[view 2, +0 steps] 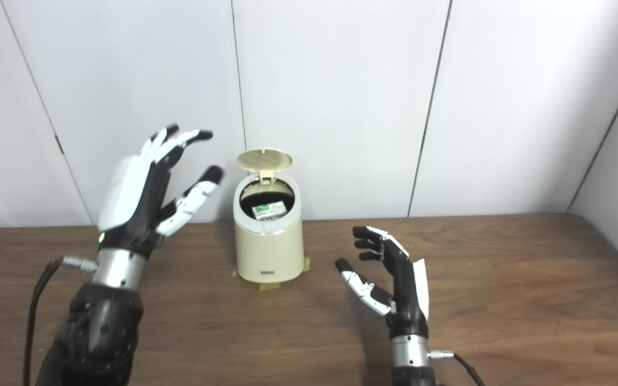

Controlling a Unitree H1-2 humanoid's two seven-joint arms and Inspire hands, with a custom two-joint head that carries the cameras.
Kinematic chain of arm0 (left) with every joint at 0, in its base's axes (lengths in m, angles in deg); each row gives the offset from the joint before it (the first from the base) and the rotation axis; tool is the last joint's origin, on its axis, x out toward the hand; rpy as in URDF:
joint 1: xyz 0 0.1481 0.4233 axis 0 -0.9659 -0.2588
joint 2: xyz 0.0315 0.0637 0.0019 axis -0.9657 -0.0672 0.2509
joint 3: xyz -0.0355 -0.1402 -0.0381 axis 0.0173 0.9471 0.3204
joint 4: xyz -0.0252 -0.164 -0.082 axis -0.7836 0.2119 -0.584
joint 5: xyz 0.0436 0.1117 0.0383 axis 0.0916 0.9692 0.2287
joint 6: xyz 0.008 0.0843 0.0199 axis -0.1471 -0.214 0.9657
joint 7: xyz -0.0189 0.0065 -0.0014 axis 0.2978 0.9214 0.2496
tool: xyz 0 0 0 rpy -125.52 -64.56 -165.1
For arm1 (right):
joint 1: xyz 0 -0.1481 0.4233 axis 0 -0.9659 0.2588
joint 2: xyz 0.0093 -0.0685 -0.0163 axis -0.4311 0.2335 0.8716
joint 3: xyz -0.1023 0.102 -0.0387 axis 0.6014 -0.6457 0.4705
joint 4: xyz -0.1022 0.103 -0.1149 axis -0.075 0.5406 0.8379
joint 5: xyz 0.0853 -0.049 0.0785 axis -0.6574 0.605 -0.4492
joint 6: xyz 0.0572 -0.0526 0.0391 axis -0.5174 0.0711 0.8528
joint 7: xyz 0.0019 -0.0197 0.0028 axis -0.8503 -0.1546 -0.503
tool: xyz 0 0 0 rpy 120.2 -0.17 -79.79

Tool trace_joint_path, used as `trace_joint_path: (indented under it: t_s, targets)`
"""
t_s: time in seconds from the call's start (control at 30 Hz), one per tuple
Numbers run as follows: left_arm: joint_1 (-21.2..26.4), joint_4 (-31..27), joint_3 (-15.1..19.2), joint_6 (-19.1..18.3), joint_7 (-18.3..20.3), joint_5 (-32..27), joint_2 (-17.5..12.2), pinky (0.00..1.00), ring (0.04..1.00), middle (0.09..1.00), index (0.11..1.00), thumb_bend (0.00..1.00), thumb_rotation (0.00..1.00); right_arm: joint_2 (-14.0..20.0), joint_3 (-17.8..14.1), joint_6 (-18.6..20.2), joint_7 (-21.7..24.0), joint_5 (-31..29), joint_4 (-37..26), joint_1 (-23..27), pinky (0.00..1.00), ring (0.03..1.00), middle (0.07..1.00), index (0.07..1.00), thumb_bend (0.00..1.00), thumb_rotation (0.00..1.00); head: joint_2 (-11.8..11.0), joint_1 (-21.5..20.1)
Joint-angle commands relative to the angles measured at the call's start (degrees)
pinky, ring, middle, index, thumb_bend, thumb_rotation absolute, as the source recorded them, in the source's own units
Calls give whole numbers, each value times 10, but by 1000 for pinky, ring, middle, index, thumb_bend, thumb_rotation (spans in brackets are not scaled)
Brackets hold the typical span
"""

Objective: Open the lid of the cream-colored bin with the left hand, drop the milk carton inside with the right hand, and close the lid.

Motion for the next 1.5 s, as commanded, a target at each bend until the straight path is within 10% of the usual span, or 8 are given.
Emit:
trace_joint_path:
  t_s: [0.0,0.63,1.07,1.47]
  targets:
    - [48,-12,-14,-18,21,36,4,1000,996,894,868,647,952,2,-1,-25,3,9,33,-21,570,661,691,654,317,266,1,-1]
    - [203,111,-90,-112,164,194,42,1000,1000,934,917,769,948,-2,7,-34,-5,35,50,-18,549,645,675,646,294,165,-5,-6]
    - [239,230,-96,-127,149,196,54,1000,1000,920,880,812,931,-1,8,-27,-9,50,49,-20,557,641,663,644,301,166,-7,-9]
    - [231,207,-97,-127,166,197,56,1000,1000,909,861,830,933,-1,9,-24,-11,53,52,-19,551,639,661,647,292,187,-8,-9]
